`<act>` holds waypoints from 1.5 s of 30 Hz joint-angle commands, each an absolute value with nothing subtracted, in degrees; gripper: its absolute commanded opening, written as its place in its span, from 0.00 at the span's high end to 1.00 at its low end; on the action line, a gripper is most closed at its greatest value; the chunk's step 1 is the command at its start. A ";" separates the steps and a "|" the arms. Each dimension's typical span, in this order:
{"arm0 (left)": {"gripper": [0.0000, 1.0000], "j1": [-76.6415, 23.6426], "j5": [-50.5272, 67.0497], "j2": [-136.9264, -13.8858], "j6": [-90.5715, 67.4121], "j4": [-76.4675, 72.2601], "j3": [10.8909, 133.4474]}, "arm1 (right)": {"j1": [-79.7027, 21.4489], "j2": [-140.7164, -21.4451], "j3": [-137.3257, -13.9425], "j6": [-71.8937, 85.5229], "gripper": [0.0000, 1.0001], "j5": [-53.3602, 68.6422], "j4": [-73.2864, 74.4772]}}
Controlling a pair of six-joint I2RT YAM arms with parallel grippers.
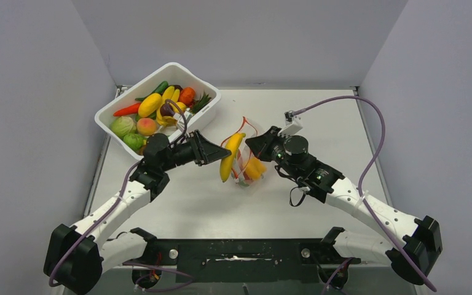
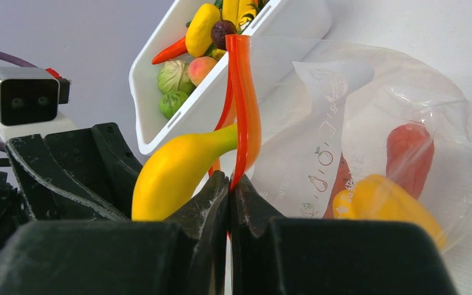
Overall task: Place the food in the zip-top bag and seal the zipper
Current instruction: Place the fake fruit in the zipper food storage bag.
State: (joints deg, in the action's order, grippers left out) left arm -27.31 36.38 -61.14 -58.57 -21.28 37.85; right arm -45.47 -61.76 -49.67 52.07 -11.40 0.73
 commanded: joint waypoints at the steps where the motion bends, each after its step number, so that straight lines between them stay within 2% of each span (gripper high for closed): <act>1: 0.82 -27.60 37.63 -62.70 -59.44 -26.99 38.47 | -45.79 -60.91 -50.05 51.63 1.00 -10.66 -5.03; 7: 0.82 -27.60 35.28 -64.66 -58.12 -22.37 41.55 | -45.86 -62.47 -50.70 50.57 1.00 -6.54 -5.83; 13: 0.82 -27.69 30.42 -66.57 -54.08 -10.29 48.78 | -46.45 -64.22 -51.34 49.26 1.00 -2.69 -7.40; 30: 0.84 -27.69 22.60 -70.01 -55.94 -3.17 50.81 | -47.99 -64.99 -52.39 48.08 1.00 -3.16 -7.00; 32: 0.80 -27.69 22.74 -70.26 -56.21 -3.81 50.66 | -47.99 -65.03 -52.38 48.04 1.00 -3.09 -6.96; 39: 0.51 -27.69 24.52 -68.66 -59.43 -12.17 47.81 | -47.99 -65.11 -51.96 48.00 1.00 -3.14 -6.86; 45: 0.40 -27.60 24.63 -68.37 -56.28 -10.53 49.33 | -47.94 -64.57 -51.94 47.77 1.00 -3.91 -6.08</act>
